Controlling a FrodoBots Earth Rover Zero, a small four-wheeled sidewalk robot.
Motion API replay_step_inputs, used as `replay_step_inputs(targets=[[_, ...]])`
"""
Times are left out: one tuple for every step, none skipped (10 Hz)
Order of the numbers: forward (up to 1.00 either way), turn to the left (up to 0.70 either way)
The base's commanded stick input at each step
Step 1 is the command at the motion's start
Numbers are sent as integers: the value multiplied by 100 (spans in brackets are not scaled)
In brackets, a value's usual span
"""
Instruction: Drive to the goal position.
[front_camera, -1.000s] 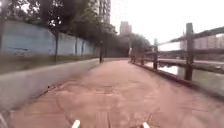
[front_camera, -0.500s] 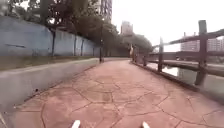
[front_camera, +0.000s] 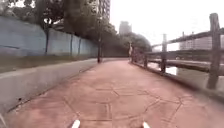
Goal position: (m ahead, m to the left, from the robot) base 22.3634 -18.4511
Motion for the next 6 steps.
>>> replay_step_inputs(targets=[[70, 0], [70, -1], [70, -12], [70, -23], [70, -15], [70, 0]])
